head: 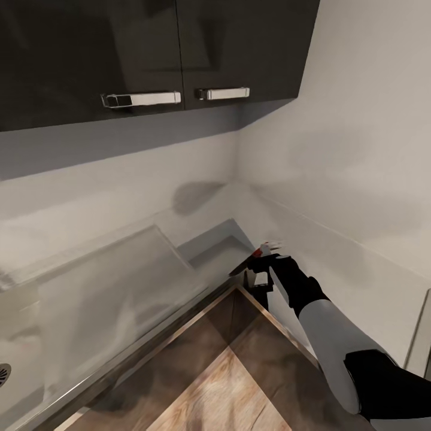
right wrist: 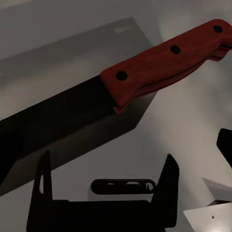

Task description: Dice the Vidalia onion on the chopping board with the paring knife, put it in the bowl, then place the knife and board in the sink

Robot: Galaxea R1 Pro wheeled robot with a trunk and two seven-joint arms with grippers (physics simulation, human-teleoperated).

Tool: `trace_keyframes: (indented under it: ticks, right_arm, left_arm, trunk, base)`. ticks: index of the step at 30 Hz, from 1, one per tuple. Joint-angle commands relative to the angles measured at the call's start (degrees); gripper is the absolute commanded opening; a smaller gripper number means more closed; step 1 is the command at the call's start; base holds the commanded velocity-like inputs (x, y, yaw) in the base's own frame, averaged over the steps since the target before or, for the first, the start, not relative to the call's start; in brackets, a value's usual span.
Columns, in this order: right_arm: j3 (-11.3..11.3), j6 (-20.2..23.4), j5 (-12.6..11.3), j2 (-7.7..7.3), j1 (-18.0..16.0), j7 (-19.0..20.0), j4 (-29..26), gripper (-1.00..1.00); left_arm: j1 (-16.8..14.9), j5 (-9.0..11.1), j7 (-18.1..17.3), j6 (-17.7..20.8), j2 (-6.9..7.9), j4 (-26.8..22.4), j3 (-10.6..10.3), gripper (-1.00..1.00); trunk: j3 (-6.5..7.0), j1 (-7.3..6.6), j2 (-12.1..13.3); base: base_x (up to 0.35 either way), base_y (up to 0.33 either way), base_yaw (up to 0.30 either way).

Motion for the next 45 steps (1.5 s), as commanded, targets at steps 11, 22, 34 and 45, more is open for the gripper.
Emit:
trace_keyframes:
  ticks: [11,22,34,45]
  right_arm:
    - [0.0,0.3,0.6,0.02,0.0,0.4,0.0,1.0]
    - [0.0,0.3,0.6,0.0,0.0,0.4,0.0,1.0]
    - [0.0,0.3,0.6,0.0,-0.1,0.4,0.0,1.0]
    - [0.0,0.3,0.6,0.0,0.0,0.4,0.0,1.0]
  left_arm:
    - [0.0,0.4,0.4,-0.1,0.02,-0.1,-0.3,1.0]
    - [0.0,0.4,0.4,-0.1,0.02,-0.1,-0.3,1.0]
    - [0.0,0.4,0.4,-0.1,0.07,-0.1,-0.3,1.0]
    - [0.0,0.4,0.4,-0.1,0.04,-0.1,-0.3,1.0]
  trunk:
    - [-0.89,0.03,-0.1]
    - [-1.58,0.03,-0.1]
    - [-1.6,0.03,-0.1]
    - [-1.6,0.03,-0.1]
  base:
    - [0.0,0.0,0.0]
    - [0.0,0.0,0.0]
    - [0.102,0.103,0.0]
    - [0.115,0.123,0.0]
